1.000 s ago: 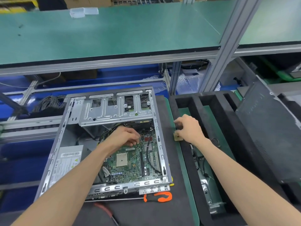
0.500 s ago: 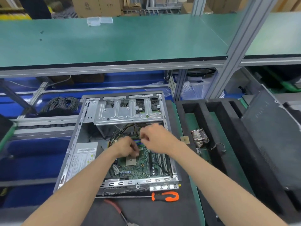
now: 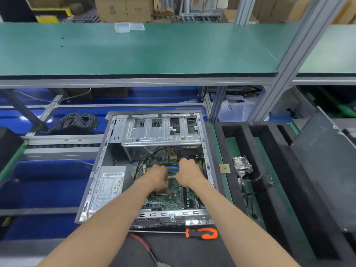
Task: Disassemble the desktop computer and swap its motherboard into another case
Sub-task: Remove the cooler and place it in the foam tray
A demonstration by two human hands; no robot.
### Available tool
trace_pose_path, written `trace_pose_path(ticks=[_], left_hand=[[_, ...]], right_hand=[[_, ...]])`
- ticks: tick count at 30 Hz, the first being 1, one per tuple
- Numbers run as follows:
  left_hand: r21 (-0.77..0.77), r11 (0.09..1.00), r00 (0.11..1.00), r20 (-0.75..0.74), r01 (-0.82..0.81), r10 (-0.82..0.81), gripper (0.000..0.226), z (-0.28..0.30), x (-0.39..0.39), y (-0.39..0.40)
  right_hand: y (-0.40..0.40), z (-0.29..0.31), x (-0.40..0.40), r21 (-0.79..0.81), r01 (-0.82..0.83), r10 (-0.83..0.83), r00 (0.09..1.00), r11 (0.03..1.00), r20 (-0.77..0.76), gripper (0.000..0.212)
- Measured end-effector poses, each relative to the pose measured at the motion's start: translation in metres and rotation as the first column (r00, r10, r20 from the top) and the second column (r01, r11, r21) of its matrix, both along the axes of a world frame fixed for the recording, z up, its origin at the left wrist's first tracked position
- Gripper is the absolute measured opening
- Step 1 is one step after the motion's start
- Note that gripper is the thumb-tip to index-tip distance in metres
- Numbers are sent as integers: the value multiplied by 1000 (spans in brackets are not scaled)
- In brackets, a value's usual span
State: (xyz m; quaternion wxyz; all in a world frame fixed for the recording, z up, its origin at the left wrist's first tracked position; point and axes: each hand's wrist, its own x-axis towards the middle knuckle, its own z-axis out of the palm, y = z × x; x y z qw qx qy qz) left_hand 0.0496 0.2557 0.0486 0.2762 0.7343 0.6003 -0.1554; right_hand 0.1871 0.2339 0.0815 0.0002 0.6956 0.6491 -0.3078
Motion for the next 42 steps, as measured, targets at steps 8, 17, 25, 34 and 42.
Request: trace_pose_path(ticks=[8, 17, 25, 34, 42], left_hand=[[134, 928, 935, 127, -347, 331, 22, 14, -11, -1], [319, 783, 838, 80, -534, 539, 25, 15, -18, 3], [294, 715, 772, 193, -634, 605, 52, 13, -22, 11], [234, 965, 936, -297, -121, 189, 32, 21, -35, 47], [-50, 999, 948, -319, -17, 0, 38, 51, -59, 60]], right_hand=[[16, -16, -3, -4, 365, -364, 926, 931, -100, 10], [24, -22, -1, -34, 539, -539, 833, 842, -129, 25], [23, -26, -1, -40, 537, -538, 835, 843, -117, 15], [25, -31, 0, -65, 576, -578, 799, 815, -169, 18], [26, -37, 2, -78, 605, -607, 768, 792, -205, 16]])
